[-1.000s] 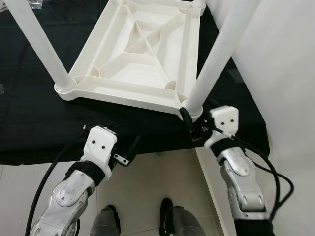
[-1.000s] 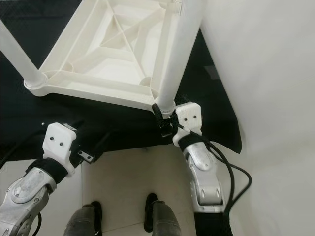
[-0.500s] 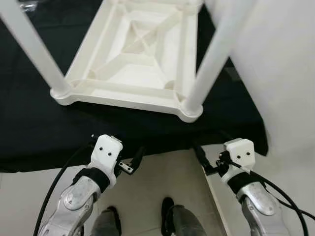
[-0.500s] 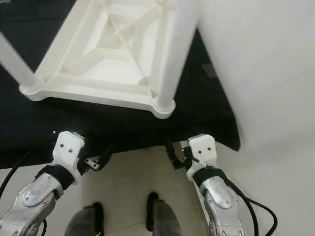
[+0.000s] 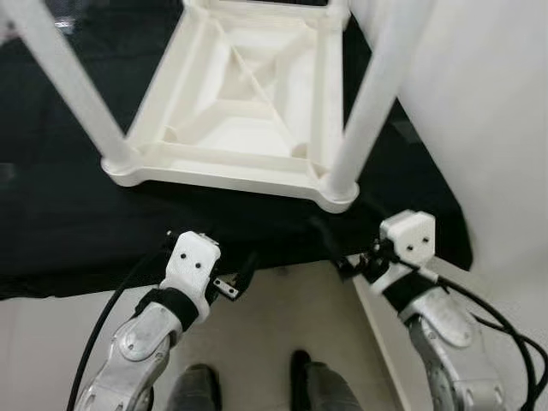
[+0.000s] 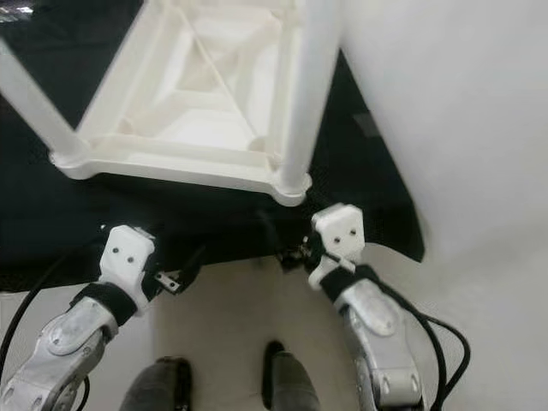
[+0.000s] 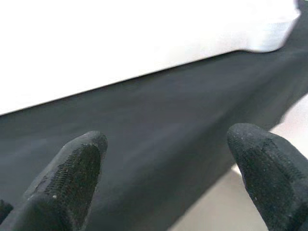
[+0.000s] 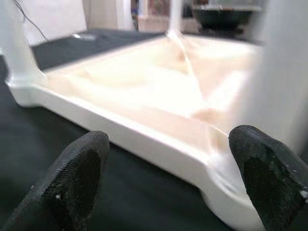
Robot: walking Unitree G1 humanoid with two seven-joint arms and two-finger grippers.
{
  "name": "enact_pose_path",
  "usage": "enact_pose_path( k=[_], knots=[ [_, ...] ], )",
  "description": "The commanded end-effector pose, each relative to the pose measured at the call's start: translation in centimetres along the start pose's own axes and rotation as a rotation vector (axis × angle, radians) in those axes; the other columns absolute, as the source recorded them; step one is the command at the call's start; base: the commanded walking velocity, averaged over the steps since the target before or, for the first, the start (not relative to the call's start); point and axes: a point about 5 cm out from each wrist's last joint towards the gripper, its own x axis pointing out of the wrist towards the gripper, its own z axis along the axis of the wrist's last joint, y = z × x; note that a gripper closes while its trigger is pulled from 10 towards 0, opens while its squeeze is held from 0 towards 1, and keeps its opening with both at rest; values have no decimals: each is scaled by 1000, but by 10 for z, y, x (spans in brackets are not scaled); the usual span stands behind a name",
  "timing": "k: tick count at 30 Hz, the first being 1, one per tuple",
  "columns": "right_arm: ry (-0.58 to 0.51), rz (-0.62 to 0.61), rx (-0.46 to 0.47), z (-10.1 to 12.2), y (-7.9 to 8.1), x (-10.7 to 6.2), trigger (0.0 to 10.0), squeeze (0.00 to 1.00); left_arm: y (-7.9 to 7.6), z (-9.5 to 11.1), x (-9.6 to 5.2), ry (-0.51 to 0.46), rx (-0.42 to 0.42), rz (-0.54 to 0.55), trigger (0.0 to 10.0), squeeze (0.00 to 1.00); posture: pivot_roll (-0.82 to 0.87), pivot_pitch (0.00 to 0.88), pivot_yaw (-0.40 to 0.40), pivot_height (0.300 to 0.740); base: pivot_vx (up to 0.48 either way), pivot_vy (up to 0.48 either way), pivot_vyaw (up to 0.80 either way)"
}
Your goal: Building children table
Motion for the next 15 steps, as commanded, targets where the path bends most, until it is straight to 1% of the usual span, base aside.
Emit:
enact_pose_path(
  k=[1, 4, 8, 11, 13, 14, 15],
  knots=[
    [31, -6, 26, -9, 1, 1, 10000, 0, 3, -6, -1, 24, 14, 13, 10000, 0, 36, 280, -44, 740, 0, 480, 0],
    [24, 6, 32, -8, 1, 6, 10000, 0, 5, -5, 0, 19, 24, 19, 10000, 0, 41, 272, -46, 740, 0, 480, 0],
    [36, 8, 30, -11, 2, 7, 10000, 0, 8, -4, 2, 10, 38, 25, 10000, 0, 38, 266, -43, 740, 0, 480, 0],
    [42, -8, 17, -12, 0, 9, 10000, 0, 8, -3, 4, 0, 51, 23, 10000, 0, 40, 264, -39, 740, 0, 0, 0],
    [49, -26, -15, -13, -3, 14, 10000, 0, 7, -2, 4, -7, 56, 17, 10000, 0, 42, 264, -37, 740, 0, 0, 0],
    [49, -26, -15, -13, -3, 14, 10000, 0, 7, -2, 4, -7, 56, 17, 10000, 0, 42, 264, -37, 740, 0, 0, 0],
    [55, -39, -31, -14, -6, 20, 10000, 0, 7, -2, 5, -8, 57, 15, 10000, 0, 44, 261, -33, 740, 0, 0, 0]
  ],
)
